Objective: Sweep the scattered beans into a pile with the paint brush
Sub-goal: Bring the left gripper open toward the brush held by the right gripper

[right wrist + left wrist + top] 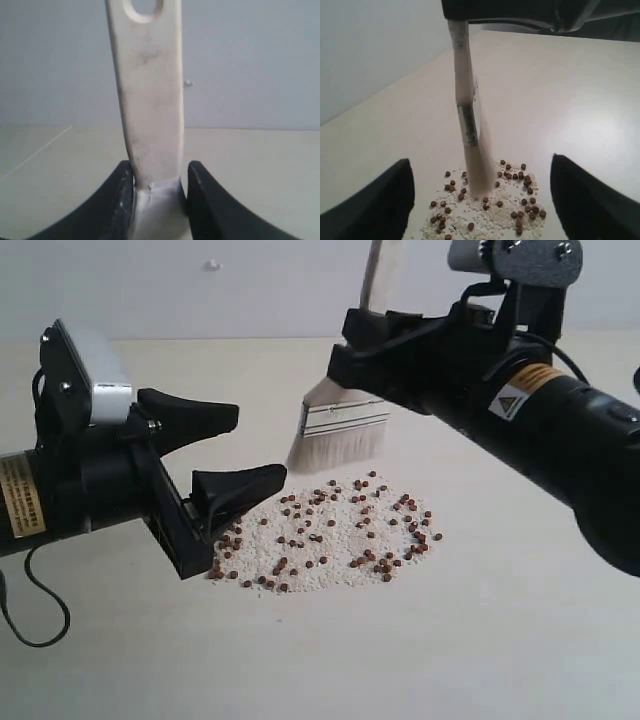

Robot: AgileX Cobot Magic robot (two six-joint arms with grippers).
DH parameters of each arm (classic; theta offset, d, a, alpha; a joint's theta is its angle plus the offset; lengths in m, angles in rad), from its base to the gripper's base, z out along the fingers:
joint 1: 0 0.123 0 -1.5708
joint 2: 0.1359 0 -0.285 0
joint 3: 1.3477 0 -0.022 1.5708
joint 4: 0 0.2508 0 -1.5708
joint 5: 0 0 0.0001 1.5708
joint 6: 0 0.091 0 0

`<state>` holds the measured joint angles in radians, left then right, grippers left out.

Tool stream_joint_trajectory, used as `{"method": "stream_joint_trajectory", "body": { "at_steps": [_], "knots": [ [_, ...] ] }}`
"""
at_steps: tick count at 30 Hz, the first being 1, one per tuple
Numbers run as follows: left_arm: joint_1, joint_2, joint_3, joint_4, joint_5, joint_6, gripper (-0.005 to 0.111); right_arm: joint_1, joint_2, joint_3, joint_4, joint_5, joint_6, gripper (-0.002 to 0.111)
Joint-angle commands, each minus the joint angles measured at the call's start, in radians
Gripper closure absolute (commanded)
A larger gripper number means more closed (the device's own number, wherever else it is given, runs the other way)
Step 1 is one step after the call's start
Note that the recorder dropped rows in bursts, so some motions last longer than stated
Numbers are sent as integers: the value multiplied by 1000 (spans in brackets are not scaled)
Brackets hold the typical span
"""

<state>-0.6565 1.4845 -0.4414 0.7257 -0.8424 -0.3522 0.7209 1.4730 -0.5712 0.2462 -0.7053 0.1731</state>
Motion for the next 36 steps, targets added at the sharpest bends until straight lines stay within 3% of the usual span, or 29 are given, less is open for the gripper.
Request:
{"method": "stream_joint_trajectory", "body": {
  "at_steps": [1,10,29,36],
  "knots": [
    [-5,23,-6,-22,-23,45,35,53,37,-7,35,-75,-39,108],
    [-5,75,-6,-28,-89,61,35,105,79,-7,17,-180,23,108],
    [-5,87,-43,-68,-102,57,35,105,79,-7,-106,-186,149,108],
    [-5,156,-100,-11,-102,-18,35,105,79,-7,-125,-192,172,108]
  ]
}}
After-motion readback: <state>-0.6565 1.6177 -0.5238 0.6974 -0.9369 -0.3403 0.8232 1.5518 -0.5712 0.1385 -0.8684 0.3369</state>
